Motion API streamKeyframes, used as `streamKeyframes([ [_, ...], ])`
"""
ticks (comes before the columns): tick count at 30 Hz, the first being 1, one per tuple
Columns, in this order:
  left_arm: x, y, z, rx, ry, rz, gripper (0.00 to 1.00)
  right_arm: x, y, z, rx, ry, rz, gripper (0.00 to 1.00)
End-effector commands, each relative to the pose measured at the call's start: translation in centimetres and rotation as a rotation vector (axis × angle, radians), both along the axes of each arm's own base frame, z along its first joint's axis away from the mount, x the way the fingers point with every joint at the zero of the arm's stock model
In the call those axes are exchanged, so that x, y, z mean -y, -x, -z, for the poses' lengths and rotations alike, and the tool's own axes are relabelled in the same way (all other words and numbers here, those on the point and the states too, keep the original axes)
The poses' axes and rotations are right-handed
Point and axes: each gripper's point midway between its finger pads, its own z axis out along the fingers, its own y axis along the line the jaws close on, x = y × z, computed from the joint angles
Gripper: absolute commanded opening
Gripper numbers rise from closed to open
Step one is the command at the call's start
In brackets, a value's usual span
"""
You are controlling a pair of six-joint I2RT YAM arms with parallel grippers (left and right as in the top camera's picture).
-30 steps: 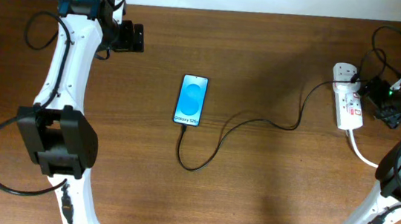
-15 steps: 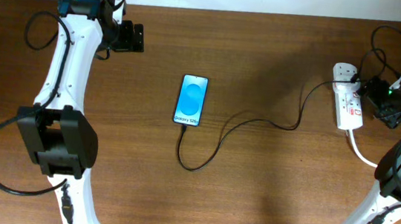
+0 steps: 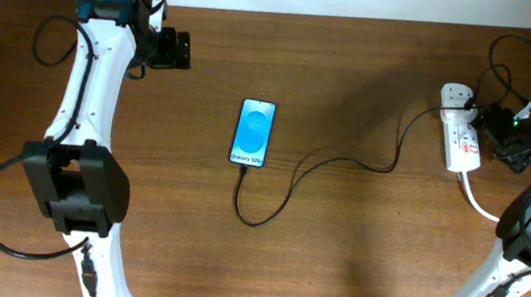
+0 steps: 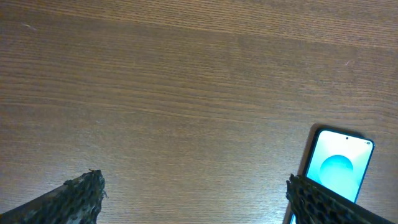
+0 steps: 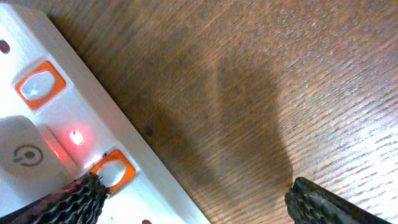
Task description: Plug charger to phone and switch on socket
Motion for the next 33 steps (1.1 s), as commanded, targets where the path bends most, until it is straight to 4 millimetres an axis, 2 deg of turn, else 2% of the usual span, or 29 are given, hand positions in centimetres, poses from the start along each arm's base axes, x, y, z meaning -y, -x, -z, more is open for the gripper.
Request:
streamKeyframes([
  [1, -0.4, -0.1, 0.2, -0.002, -0.01, -0.016, 0.99, -4.0, 1.2, -0.5, -0.044, -0.084, -0.089, 0.98],
  [2, -0.4, -0.1, 0.2, -0.002, -0.01, -0.016, 0.99, -3.7, 1.6, -2.3, -0.028, -0.075, -0.079, 0.99],
  [3, -0.4, -0.1, 0.2, -0.002, -0.01, -0.016, 0.99, -3.6, 1.9, -5.0, 0.004, -0.058, -0.074, 0.99],
  [6, -0.4, -0.1, 0.2, -0.002, -0.01, -0.016, 0.99, -4.2, 3.4, -11.6, 0.075, -0.006, -0.074, 0.99],
  [7, -0.4, -0.1, 0.2, -0.002, -0.01, -0.016, 0.99, -4.3, 5.1, -14.6, 0.082, 0.043, -0.06, 0.99],
  [9, -0.4, -0.1, 0.2, -0.002, -0.01, -0.016, 0.99, -4.9, 7.2, -17.6, 0.092, 0.079, -0.052, 0.99],
  [11, -0.4, -0.1, 0.2, -0.002, -0.01, -0.016, 0.99, -6.5, 10.1, -20.9, 0.147, 0.11, -0.052, 0.98],
  [13, -0.4, -0.1, 0.2, -0.002, -0.01, -0.016, 0.99, -8.1, 13.2, -21.9, 0.195, 0.136, -0.051, 0.99],
  [15, -0.4, -0.1, 0.2, -0.002, -0.01, -0.016, 0.99, -9.8, 16.4, -21.7, 0.248, 0.166, -0.05, 0.98],
  [18, -0.4, -0.1, 0.2, -0.003, -0.01, -0.016, 0.99, -12.6, 21.8, -21.3, 0.22, 0.147, -0.052, 0.98],
  [19, -0.4, -0.1, 0.2, -0.003, -0.01, -0.016, 0.99, -12.9, 22.3, -21.5, 0.225, 0.15, -0.052, 0.98],
  [21, -0.4, -0.1, 0.2, -0.002, -0.01, -0.016, 0.99, -13.0, 22.4, -21.8, 0.238, 0.157, -0.051, 0.98],
  [24, -0.4, -0.1, 0.2, -0.002, -0.01, -0.016, 0.99, -12.8, 22.1, -21.2, 0.213, 0.143, -0.052, 0.98],
  [26, -0.4, -0.1, 0.2, -0.002, -0.01, -0.016, 0.99, -9.8, 23.0, -20.1, 0.097, 0.272, 0.006, 0.99],
  [28, -0.4, -0.1, 0.2, -0.002, -0.01, -0.016, 0.99, -9.3, 22.7, -19.1, 0.049, 0.265, 0.007, 0.98],
  [31, -0.4, -0.1, 0.2, -0.002, -0.01, -0.016, 0.99, -9.3, 22.8, -19.8, 0.078, 0.292, 0.013, 0.98],
  [33, -0.4, -0.1, 0.2, -0.002, -0.01, -0.016, 0.99, -11.9, 21.8, -22.1, 0.238, 0.351, -0.087, 0.98],
])
